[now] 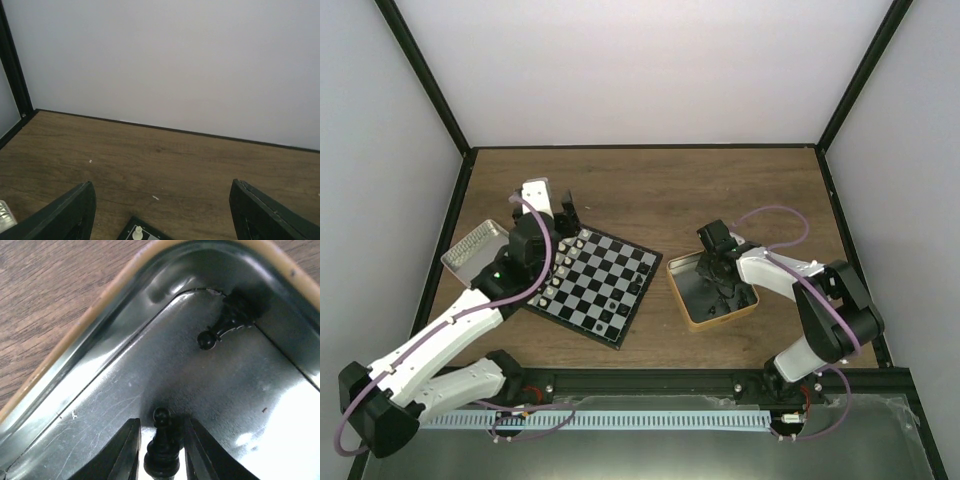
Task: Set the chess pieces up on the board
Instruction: Pick up the chess piece from the storage box.
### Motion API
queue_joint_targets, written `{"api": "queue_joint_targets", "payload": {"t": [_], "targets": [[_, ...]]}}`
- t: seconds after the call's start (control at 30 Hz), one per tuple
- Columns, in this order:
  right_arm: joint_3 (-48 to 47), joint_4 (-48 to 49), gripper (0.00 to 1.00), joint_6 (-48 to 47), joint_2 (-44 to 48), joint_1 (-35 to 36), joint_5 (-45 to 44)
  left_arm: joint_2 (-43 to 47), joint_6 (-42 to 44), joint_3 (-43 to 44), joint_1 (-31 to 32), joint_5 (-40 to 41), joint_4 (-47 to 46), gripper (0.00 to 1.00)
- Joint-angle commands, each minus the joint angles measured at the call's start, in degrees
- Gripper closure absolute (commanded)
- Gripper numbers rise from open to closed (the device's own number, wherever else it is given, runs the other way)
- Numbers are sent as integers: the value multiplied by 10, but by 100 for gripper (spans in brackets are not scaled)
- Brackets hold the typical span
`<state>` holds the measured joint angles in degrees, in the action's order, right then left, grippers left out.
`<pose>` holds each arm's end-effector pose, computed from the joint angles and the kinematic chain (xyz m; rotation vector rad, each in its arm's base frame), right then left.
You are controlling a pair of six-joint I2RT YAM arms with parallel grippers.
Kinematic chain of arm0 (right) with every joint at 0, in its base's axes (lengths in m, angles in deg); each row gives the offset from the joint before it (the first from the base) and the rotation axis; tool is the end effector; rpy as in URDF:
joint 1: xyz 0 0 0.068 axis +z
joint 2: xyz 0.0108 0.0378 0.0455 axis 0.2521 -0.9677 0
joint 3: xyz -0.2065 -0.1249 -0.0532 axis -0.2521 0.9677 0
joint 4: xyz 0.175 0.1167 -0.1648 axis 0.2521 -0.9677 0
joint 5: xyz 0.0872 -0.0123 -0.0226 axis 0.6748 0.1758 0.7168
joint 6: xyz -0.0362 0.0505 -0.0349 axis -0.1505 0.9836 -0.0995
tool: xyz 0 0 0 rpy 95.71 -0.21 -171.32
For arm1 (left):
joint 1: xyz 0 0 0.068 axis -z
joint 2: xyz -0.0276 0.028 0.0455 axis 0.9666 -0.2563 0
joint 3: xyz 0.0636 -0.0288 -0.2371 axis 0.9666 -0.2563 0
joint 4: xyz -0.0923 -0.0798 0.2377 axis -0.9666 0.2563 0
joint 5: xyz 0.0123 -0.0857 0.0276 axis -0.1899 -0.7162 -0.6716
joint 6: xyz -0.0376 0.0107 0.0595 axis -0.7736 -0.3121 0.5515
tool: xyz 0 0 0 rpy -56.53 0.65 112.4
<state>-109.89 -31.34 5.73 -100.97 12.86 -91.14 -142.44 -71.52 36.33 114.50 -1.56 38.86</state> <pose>0.2581 0.1234 0.0977 0.6233 2.6473 0.1887 0.2224 -0.1335 0.3131 -0.1588 1.7338 -0.0906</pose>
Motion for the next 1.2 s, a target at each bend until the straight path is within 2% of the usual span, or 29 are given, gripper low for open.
{"api": "queue_joint_targets", "payload": {"t": [0.0, 0.17, 0.4, 0.53, 0.67, 0.8, 0.9, 1.07, 1.17], "targets": [[-10, -33, 72, -17, 0, -3, 21, -12, 9, 10, -2, -30, 6, 25], [-21, -63, 71, -43, -20, -3, 32, -22, 10, 12, -2, -36, 5, 25], [-27, -55, 86, -49, -19, -3, 31, -28, 9, 14, -2, -46, 7, 25], [-19, -27, 87, -33, 11, -3, 26, -32, 3, 15, -3, -73, 8, 23], [-12, 3, 87, 6, 84, -3, 42, -37, -16, 4, -2, -145, 5, 20], [-15, 24, 86, 79, 153, -3, 95, -42, -40, -28, -2, -261, -41, 19], [-6, 66, 86, 143, 197, -3, 163, -54, -53, -56, -2, -383, -105, 19], [-12, 136, 86, 234, 199, -3, 285, -101, -109, -72, 3, -514, -182, 22], [2, 194, 86, 298, 187, 3, 331, -128, -138, -88, 11, -559, -236, 24]]}}
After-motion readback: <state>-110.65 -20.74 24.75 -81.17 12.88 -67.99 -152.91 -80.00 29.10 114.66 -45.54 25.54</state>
